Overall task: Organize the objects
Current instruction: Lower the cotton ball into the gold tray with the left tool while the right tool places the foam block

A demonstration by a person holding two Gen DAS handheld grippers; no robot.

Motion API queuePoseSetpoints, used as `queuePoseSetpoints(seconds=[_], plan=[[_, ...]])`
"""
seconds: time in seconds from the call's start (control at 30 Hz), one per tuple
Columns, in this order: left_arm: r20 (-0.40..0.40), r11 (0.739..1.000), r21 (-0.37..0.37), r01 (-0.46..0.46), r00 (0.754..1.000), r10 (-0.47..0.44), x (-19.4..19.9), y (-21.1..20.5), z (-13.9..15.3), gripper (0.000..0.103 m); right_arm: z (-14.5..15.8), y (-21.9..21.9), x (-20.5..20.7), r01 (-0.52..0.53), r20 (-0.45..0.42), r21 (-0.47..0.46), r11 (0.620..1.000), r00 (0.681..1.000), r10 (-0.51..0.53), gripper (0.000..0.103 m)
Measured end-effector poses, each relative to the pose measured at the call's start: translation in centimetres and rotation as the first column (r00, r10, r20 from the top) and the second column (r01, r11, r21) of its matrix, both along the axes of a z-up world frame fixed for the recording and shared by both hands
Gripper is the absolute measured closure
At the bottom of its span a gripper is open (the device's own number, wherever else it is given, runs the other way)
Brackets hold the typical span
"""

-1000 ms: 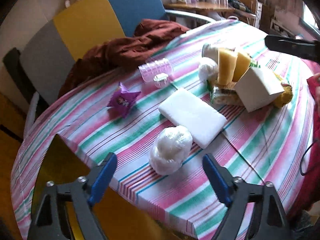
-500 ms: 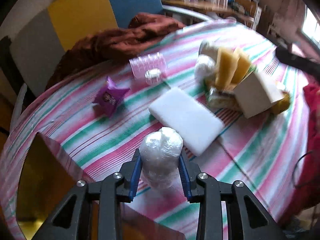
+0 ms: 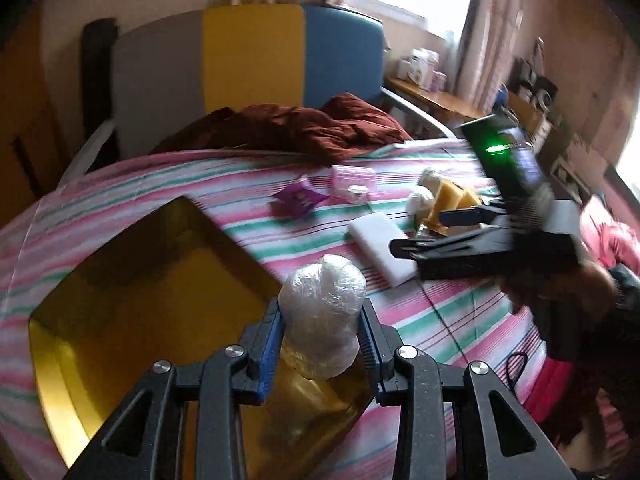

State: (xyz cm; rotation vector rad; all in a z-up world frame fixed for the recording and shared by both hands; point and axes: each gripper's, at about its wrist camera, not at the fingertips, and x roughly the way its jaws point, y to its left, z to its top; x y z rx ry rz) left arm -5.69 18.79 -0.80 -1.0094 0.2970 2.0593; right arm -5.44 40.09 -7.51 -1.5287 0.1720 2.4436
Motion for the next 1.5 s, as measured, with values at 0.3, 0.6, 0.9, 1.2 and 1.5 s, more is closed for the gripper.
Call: queuePoseSetpoints(seconds=[0.3, 0.6, 0.9, 1.2, 1.5], plan=[[0.041, 0.986, 0.025, -0.162, 0.986, 0.161, -0.3, -7.0, -1.4, 0.066, -2.0, -1.7, -1.7, -0.058, 0.124, 0.084, 0.995, 0.991, 0.047, 0.048], [0.055, 0.972, 0.038, -0.233, 0.971, 0.231, 0.0, -10.0, -1.9, 0.066, -2.6, 0.4, -1.5, 0.011, 0.121, -0.031, 0.999, 0.993, -0.008, 0.045], [0.064, 0.965, 0.044, -0.258, 0.965, 0.255, 0.4, -11.4, -1.8, 0.066, -0.7, 0.1, 0.5, 0.017, 0.045, -0.065, 0.998, 0.999, -0.014, 0.046], [0.070, 0.915, 0.011, -0.403, 0.913, 0.402, -1.0, -13.9, -2.4, 0.062, 5.4, -6.7, 0.0, -0.143, -0.150, -0.113, 0.983, 0.981, 0.126, 0.046], [-0.006, 0.828, 0.060, -0.558, 0.829, 0.559, -0.7, -18.3, -0.8, 0.018, 8.1, -17.6, -1.4, -0.402, -0.258, -0.180, 0.898, 0.900, 0.351, 0.036]])
